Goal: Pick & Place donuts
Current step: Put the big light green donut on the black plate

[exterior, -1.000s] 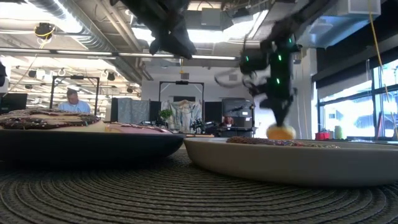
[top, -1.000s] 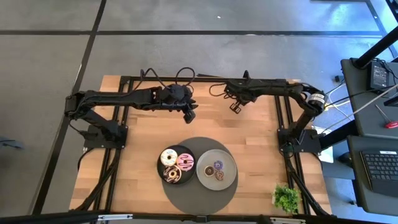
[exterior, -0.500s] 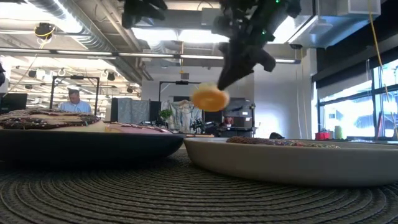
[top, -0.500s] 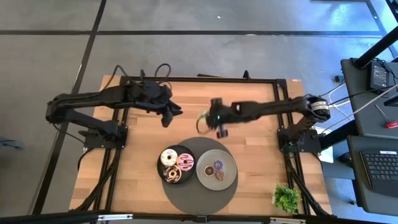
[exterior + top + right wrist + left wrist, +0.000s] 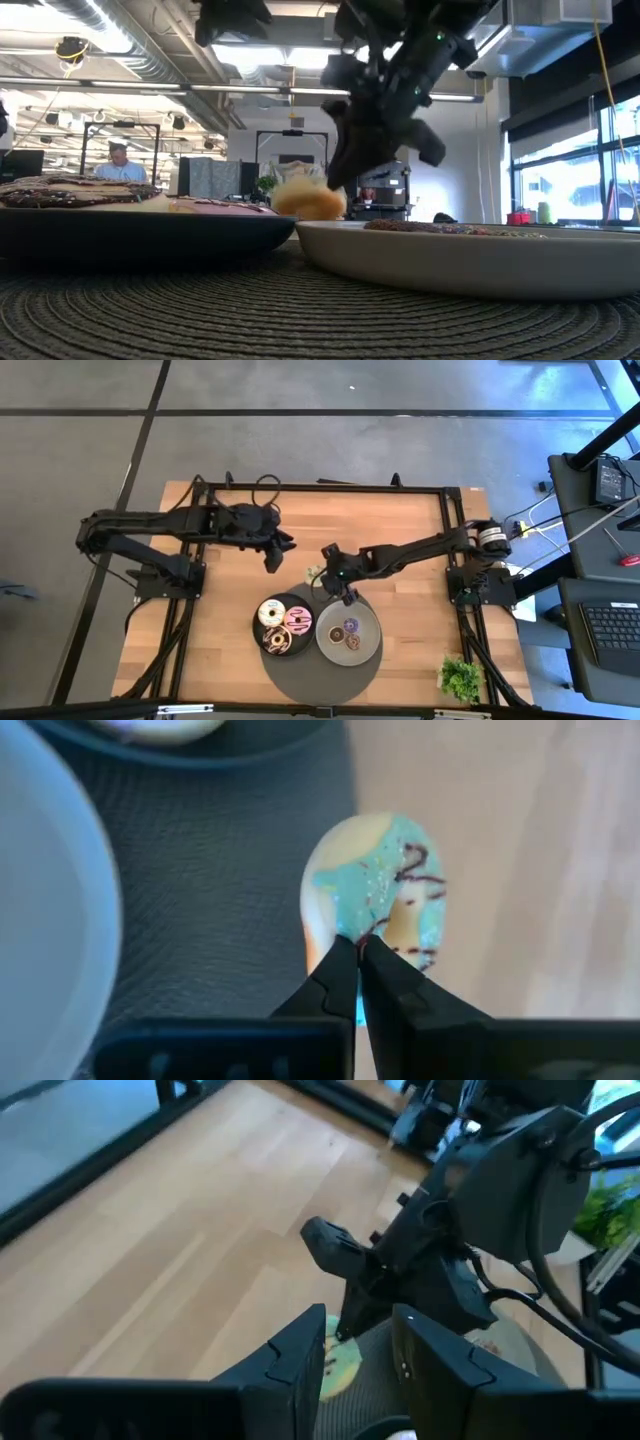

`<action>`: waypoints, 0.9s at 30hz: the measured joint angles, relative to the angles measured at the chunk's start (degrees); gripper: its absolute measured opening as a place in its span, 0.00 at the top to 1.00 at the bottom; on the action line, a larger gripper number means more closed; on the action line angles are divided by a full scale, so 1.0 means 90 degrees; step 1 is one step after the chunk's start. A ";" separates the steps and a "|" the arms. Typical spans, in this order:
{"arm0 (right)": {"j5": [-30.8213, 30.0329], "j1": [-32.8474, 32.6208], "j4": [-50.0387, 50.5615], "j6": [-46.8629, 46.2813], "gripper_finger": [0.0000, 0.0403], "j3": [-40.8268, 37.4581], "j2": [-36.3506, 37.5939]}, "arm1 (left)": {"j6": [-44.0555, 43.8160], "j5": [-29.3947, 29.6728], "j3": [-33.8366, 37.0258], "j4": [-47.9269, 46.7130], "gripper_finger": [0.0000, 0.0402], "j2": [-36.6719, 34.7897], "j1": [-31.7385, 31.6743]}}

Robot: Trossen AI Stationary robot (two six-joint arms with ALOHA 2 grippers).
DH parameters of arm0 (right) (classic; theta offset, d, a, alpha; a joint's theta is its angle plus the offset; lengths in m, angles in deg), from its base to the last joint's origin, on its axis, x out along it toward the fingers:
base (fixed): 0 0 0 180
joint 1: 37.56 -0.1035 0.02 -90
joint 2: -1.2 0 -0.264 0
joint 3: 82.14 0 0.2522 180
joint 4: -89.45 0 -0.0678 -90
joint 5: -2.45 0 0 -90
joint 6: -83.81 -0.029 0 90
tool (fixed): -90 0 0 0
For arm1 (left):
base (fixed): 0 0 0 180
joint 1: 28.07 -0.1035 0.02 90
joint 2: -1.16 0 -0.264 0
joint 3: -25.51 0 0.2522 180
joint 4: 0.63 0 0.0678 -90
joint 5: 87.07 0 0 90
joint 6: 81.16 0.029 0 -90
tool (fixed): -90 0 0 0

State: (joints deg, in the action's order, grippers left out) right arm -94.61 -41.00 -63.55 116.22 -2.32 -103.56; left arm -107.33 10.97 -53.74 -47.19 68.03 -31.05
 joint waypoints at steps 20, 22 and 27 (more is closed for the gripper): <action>0.0261 -0.0002 0.0026 -0.0280 0.74 0.0001 -0.0410 | -0.0181 0.0026 0.0001 -0.0005 0.72 0.1244 0.0143; 0.0272 0.0000 0.0003 -0.0403 0.68 0.0001 -0.0408 | -0.0181 0.0031 0.0001 0.0004 0.72 0.1234 0.0093; 0.0295 0.0014 0.0037 -0.0407 0.59 0.0001 -0.0154 | -0.0292 0.0030 0.0001 0.0003 0.72 0.1232 -0.0051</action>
State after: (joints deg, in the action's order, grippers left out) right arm -91.95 -40.87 -63.22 112.56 -2.32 -104.94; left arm -109.96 11.24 -53.73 -47.16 79.11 -31.52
